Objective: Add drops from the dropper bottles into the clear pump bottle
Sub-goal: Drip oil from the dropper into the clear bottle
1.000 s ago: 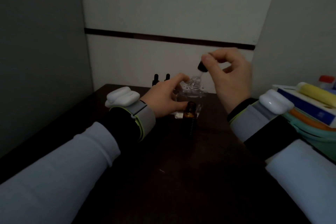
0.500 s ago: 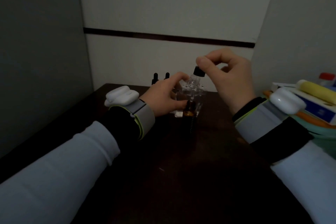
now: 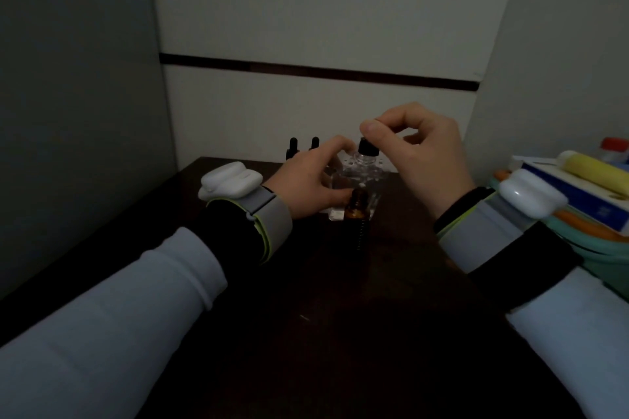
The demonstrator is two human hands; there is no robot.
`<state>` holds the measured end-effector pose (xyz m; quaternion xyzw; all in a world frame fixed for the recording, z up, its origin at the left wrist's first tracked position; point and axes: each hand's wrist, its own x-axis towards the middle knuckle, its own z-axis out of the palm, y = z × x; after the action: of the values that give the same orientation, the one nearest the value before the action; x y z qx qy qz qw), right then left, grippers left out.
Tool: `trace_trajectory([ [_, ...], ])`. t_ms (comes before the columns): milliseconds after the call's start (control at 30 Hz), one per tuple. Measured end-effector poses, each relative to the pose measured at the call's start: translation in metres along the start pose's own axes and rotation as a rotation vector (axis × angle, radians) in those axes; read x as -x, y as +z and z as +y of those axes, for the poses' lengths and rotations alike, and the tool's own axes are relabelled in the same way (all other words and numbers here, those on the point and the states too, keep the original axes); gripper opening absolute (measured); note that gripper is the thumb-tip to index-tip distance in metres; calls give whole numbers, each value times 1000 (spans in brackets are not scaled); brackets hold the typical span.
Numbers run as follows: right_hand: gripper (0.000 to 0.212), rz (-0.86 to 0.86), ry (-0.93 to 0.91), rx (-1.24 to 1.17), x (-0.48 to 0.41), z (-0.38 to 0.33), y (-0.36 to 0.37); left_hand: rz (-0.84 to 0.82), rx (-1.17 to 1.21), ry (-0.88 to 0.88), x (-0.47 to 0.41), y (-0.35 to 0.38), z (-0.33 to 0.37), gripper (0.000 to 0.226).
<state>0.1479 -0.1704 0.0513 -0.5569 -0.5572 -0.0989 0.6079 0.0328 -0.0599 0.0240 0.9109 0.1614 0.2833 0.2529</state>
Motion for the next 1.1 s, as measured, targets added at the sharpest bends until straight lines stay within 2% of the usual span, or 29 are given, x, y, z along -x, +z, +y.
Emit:
trace_trajectory([
  [367, 23, -29, -30, 40, 1, -1, 0, -4, -4, -6, 1, 0, 2, 60],
  [500, 12, -30, -26, 26, 1, -1, 1, -3, 2, -10, 1, 0, 2, 60],
  [600, 10, 57, -72, 41, 0, -3, 0, -1, 10, -1, 0, 0, 1, 53],
  [733, 8, 280, -168, -20, -5, -8, -7, 0, -8, 4, -1, 0, -1, 50],
  [833, 12, 339, -192, -14, -7, -7, -8, 6, -17, 12, -1, 0, -2, 50],
  [1000, 10, 255, -167, 36, -4, 4, 0, -1, -5, 11, -2, 0, -4, 52],
  [1100, 19, 149, -125, 84, -1, 11, 6, -8, 7, 12, -2, 0, -3, 53],
])
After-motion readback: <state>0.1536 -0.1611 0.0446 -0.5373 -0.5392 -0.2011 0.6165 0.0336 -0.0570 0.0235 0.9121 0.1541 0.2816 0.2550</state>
